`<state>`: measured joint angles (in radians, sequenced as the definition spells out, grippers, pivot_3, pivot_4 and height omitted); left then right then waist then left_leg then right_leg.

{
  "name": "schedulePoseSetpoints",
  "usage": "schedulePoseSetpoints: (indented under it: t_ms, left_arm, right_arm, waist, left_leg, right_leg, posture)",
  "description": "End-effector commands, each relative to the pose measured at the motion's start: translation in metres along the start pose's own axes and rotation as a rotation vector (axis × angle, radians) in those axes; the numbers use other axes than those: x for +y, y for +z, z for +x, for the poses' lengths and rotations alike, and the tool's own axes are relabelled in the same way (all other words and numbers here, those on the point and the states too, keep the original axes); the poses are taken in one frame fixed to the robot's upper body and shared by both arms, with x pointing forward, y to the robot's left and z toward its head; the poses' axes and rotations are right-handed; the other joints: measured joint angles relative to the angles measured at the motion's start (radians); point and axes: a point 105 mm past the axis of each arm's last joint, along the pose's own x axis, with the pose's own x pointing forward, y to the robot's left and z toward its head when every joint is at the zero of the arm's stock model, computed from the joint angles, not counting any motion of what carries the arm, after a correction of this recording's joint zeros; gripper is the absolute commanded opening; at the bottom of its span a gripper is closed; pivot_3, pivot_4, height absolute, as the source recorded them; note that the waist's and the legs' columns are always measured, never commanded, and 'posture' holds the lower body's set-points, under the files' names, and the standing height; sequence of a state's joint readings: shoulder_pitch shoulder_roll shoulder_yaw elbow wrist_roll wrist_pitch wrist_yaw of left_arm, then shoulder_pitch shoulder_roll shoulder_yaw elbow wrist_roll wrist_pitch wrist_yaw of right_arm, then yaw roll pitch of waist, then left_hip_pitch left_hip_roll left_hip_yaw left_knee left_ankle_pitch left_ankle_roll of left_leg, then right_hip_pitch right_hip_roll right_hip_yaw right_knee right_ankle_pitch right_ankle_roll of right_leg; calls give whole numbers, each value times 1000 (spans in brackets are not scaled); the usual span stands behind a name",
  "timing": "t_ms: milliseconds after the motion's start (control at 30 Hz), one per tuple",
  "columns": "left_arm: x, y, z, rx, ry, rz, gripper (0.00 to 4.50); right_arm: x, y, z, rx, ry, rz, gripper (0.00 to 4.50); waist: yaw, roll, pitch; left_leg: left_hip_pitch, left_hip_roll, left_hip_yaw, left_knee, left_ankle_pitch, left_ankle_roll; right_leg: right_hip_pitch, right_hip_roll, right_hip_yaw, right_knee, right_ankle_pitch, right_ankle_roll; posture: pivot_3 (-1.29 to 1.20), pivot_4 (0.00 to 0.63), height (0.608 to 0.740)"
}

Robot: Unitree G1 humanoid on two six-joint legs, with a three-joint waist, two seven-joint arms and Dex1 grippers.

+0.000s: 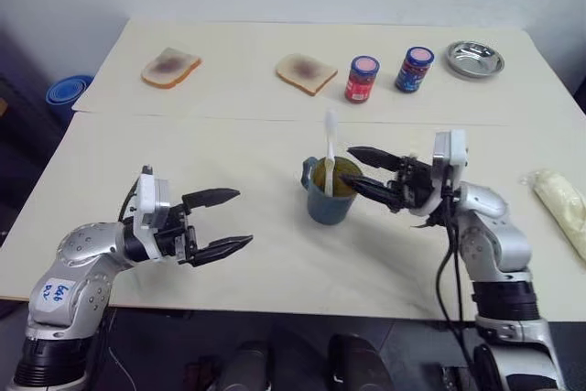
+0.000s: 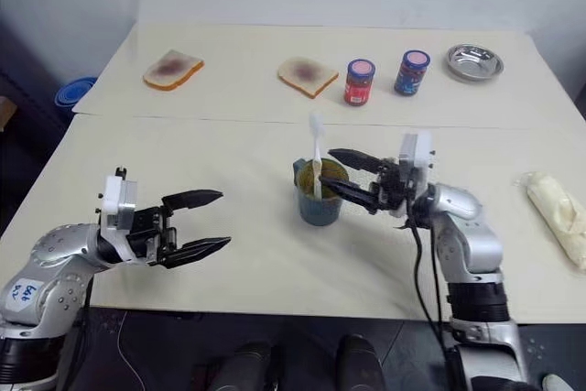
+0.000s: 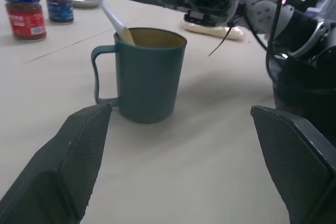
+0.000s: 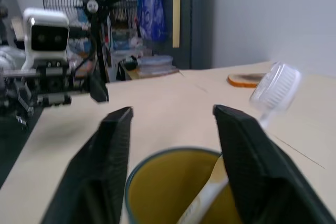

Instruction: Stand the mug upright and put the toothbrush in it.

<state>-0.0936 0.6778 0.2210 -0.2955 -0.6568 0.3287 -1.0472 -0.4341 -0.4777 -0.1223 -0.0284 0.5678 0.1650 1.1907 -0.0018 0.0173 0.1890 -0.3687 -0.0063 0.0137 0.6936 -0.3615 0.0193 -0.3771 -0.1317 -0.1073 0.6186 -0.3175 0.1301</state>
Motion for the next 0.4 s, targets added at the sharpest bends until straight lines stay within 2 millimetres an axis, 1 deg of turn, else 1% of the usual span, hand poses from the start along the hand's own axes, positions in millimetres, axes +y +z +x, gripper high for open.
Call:
schedulePoseSetpoints:
  t_ms: [33,67,100,167,200,233,300,367,400]
  left_arm:
    - [7,0,-16,22,90,79,4500]
    - [7,-3,-20,37,114,90,4500]
    - [10,-8,-26,65,152,108,4500]
    - [11,-17,-36,125,206,142,4500]
    - [12,-22,-40,157,236,165,4500]
    - [14,-26,-46,199,269,200,4500]
    - [13,-30,-58,231,316,215,4500]
    - [12,-30,-66,230,358,224,4500]
    - [12,-31,-69,231,380,223,4500]
  right_arm:
    - [-13,6,-35,64,-73,-127,3996]
    - [-15,4,-47,103,-83,-162,4339]
    - [-13,0,-62,161,-72,-181,4468]
    - [-4,-10,-88,266,-32,-221,4468]
    - [-2,-13,-98,291,-34,-214,4468]
    - [0,-16,-110,312,-58,-209,4468]
    - [6,-24,-136,363,-119,-188,4468]
    - [12,-32,-154,408,-158,-181,4468]
    - [14,-37,-160,428,-172,-190,4468]
  waist:
    - [1,0,0]
    - [2,0,0]
    - [3,0,0]
    - [4,0,0]
    - [4,-1,0]
    - [3,-1,0]
    - [3,-1,0]
    - [3,-1,1]
    - [3,-1,1]
  left_leg:
    - [0,0,0,0,0,0]
    - [0,0,0,0,0,0]
    - [0,0,0,0,0,0]
    - [0,0,0,0,0,1]
    - [0,0,1,-1,0,1]
    - [0,0,1,-1,0,1]
    - [1,1,2,-1,0,1]
    - [2,1,3,-1,-1,1]
    - [2,1,3,-1,-1,1]
  right_leg:
    - [0,0,0,0,0,0]
    - [0,0,0,0,0,0]
    - [0,0,0,-1,0,0]
    - [1,0,0,-1,0,0]
    - [1,0,-1,-2,0,0]
    - [1,0,-1,-2,0,0]
    - [2,0,0,-2,0,0]
    - [2,0,0,-2,0,0]
    - [2,0,0,-3,0,0]
  posture:
    - [0,150,740]
    - [0,150,740]
    - [0,150,740]
    - [0,150,740]
    - [0,150,740]
    - [0,150,740]
    - [0,150,740]
    - [0,150,740]
    - [0,150,740]
